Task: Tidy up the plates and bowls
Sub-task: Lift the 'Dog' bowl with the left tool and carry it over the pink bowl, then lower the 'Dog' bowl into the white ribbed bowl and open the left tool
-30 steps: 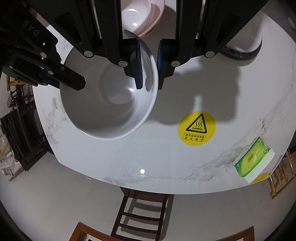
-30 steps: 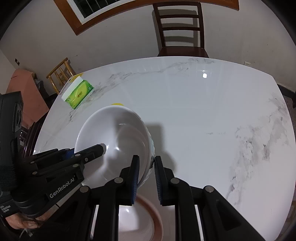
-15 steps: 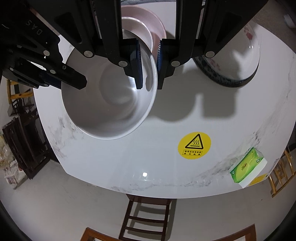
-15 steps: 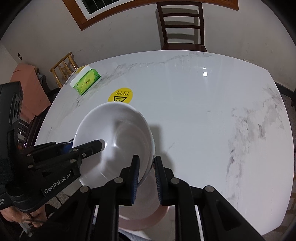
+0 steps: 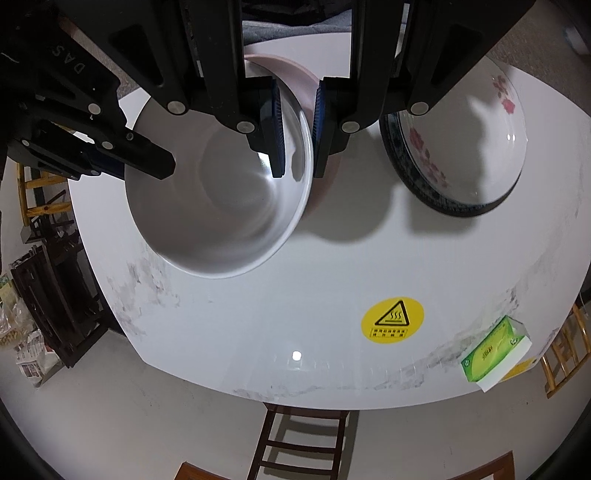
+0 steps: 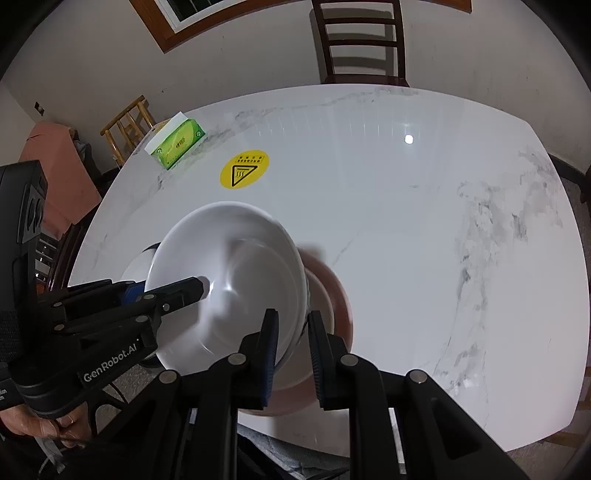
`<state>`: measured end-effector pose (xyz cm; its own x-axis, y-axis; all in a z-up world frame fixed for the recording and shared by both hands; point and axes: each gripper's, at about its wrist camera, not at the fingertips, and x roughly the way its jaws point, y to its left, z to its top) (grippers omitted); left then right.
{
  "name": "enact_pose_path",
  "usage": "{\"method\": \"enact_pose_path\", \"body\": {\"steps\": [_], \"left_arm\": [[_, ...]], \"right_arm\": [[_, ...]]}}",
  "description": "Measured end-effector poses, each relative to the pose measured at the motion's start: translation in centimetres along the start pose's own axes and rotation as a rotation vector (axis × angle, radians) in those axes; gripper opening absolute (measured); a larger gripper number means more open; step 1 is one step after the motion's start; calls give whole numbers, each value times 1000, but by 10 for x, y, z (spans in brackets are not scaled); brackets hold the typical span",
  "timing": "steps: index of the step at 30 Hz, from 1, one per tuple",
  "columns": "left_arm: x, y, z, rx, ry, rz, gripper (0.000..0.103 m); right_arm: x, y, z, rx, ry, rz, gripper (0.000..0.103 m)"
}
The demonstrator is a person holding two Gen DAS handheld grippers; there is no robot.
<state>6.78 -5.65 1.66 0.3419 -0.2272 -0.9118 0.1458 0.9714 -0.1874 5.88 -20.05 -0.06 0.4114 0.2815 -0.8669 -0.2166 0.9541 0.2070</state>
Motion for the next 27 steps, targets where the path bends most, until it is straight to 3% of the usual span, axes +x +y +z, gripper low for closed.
{"method": "enact_pose_path", "body": {"steps": [12, 27], "left_arm": [[9, 0, -12, -10, 28, -11, 11], [17, 2, -12, -22, 45, -15, 11]], "right_arm": [[12, -5, -17, 35, 33, 18, 17], [19, -10, -13, 51, 46, 22, 17]]}}
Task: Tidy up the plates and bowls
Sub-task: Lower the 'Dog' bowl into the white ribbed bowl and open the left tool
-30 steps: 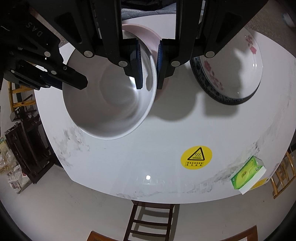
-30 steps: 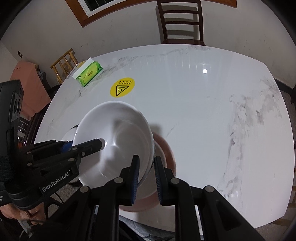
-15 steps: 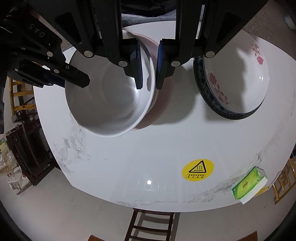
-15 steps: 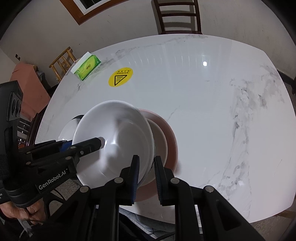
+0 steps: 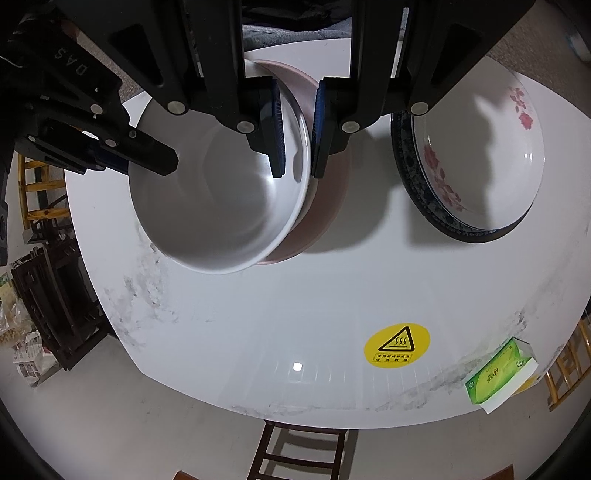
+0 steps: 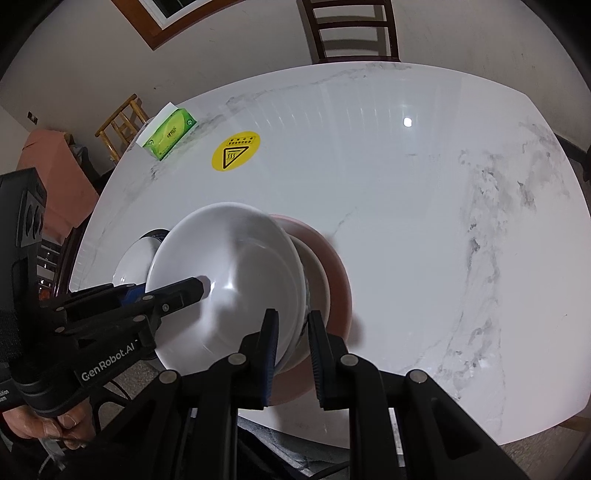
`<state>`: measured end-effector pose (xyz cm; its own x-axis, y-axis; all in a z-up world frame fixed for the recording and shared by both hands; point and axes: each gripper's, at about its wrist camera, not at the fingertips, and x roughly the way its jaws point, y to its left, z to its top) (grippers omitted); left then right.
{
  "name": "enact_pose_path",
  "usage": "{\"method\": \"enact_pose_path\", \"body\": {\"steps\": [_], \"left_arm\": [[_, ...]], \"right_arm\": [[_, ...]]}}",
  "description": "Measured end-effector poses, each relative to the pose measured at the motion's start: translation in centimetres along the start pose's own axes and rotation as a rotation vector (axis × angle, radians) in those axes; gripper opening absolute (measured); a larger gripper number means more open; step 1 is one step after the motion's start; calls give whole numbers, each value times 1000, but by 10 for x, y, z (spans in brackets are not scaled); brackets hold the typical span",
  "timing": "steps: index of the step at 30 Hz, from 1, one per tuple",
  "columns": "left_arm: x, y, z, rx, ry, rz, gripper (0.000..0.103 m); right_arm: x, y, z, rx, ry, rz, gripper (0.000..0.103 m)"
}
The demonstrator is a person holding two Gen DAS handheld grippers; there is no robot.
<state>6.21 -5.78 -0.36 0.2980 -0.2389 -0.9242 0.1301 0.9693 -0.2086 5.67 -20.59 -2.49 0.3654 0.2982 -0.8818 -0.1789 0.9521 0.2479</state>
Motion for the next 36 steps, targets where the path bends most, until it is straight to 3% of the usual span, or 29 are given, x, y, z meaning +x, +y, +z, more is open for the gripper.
{"method": "enact_pose_path", "body": {"steps": [17, 36], "left_arm": [[13, 3, 1, -11, 24, -1, 11], [13, 1, -3, 8, -7, 14, 11]], "right_arm": [[14, -3, 3, 12, 26, -1, 17], [24, 2, 5, 1, 10, -47, 20]]}}
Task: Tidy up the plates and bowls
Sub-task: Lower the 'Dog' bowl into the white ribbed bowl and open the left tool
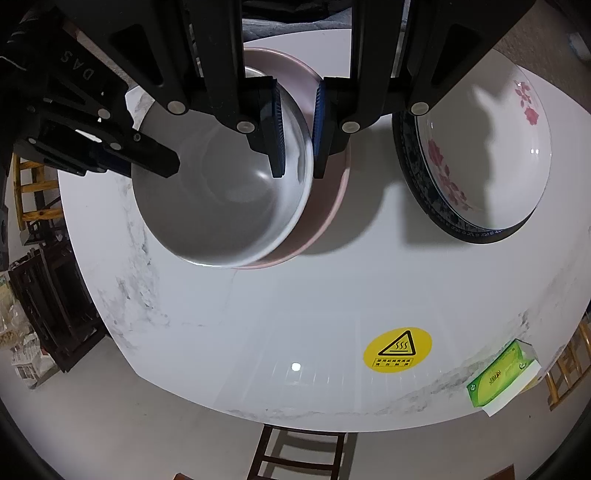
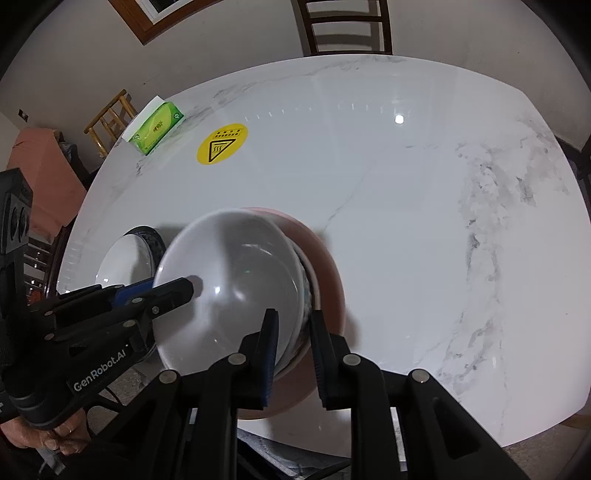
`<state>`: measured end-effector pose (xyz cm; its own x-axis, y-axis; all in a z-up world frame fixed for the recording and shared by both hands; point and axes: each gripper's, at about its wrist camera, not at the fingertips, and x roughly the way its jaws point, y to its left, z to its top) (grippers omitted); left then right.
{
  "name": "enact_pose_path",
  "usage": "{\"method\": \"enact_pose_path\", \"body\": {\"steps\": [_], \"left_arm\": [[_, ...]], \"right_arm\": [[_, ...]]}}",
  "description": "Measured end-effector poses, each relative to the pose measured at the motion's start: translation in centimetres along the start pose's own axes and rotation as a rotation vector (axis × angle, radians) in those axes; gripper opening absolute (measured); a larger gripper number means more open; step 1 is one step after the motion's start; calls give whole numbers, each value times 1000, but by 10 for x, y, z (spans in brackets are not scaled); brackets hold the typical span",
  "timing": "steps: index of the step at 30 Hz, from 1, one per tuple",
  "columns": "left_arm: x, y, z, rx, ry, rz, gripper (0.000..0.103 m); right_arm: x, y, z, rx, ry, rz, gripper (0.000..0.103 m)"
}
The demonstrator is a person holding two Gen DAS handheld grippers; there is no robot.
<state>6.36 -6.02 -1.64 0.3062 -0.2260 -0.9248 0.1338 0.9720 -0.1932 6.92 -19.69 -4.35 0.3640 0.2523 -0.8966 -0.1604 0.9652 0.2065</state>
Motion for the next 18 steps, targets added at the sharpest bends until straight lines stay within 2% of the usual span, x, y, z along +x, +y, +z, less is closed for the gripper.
{"method": "enact_pose_path", "body": {"steps": [18], "left_arm": [[0, -2, -3, 15, -19, 20, 11]], "right_arm": [[-2, -3, -4, 2, -28, 3, 20]]}}
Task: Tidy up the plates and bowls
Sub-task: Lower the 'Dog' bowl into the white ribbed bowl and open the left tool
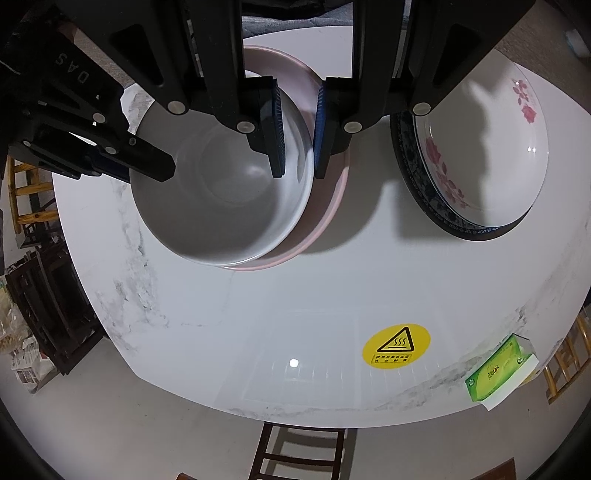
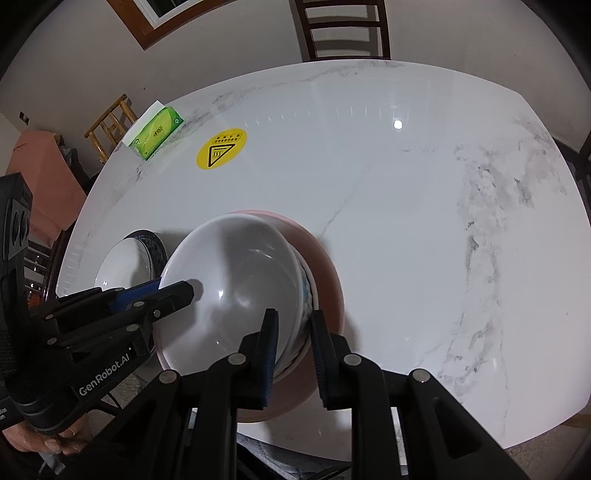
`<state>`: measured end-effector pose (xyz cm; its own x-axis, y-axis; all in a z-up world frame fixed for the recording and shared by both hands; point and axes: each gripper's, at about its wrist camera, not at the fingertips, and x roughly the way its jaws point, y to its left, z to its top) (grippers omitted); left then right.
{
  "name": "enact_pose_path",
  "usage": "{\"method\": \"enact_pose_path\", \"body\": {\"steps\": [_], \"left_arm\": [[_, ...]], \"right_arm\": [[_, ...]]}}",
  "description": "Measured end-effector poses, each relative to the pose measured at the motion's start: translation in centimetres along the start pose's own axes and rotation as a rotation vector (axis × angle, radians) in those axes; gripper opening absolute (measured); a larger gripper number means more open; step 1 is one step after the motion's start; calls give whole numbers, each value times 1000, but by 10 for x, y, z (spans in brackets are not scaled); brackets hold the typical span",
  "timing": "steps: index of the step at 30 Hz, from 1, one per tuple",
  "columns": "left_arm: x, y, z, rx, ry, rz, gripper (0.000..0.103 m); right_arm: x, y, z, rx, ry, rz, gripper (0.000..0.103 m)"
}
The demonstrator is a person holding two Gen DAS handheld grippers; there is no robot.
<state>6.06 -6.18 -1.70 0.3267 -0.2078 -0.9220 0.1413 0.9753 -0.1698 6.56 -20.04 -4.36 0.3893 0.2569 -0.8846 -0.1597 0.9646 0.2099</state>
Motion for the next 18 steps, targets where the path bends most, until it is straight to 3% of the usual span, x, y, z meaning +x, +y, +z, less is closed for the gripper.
{"method": "enact_pose_path", "body": {"steps": [12, 18], "left_arm": [[-6, -3, -1, 31, -75, -17, 26], [-11, 0, -1, 31, -111, -20, 27]], "right_arm": [[-4, -4, -2, 20, -21, 21, 25], [-11, -3, -3, 19, -52, 15, 25]]}}
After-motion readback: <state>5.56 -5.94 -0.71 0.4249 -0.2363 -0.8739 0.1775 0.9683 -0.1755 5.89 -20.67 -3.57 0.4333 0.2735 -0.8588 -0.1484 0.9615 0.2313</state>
